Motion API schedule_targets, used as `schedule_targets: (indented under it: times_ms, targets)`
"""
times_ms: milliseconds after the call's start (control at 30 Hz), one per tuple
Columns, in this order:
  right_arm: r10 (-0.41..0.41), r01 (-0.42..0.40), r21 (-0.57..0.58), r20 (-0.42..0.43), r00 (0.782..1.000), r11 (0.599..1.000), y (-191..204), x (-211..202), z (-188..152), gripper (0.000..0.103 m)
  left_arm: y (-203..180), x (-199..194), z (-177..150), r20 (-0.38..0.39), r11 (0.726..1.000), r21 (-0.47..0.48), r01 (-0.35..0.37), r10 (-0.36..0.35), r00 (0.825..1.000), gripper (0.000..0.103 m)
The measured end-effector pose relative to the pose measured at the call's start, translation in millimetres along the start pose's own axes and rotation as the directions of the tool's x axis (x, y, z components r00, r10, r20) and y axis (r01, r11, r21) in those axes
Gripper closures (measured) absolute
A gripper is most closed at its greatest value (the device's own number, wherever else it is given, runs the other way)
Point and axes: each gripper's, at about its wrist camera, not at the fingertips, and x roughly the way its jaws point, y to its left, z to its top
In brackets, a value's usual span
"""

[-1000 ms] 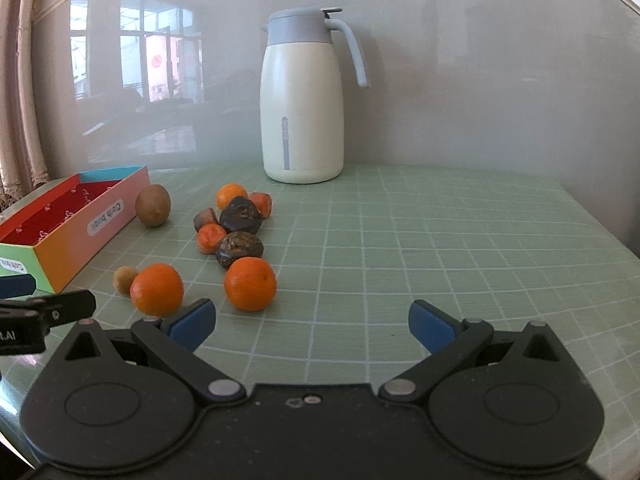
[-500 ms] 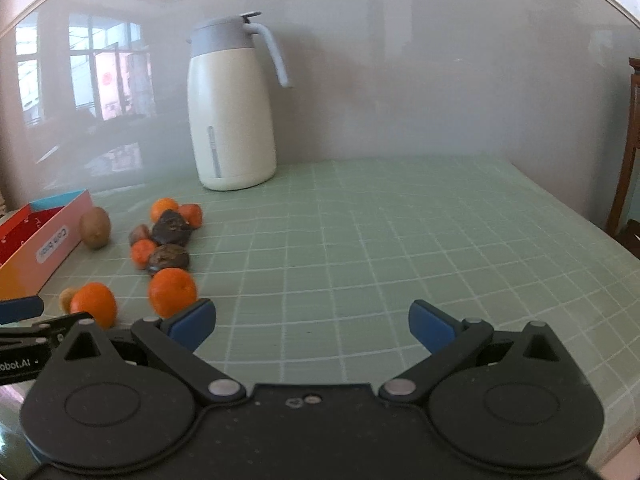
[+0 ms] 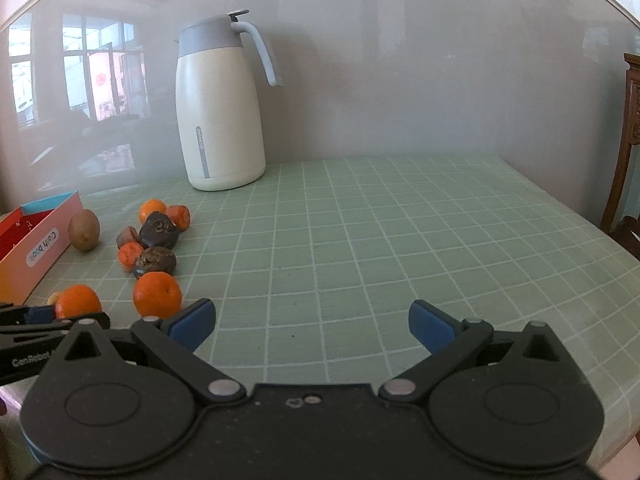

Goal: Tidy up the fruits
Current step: 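Reach the left gripper to the large orange and close on it, then carry the orange with the left gripper into the red box and open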

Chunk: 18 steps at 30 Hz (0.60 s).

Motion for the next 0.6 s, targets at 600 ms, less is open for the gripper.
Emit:
schedule_targets:
  times_ms: [600]
  targets:
    - [0.077,-0.078,-0.063,-0.013,0.997,0.995,52,4,2,0.000,124,-55,17,0.132,0.957,-0.153,-0.248,0.269,0.954,0.062]
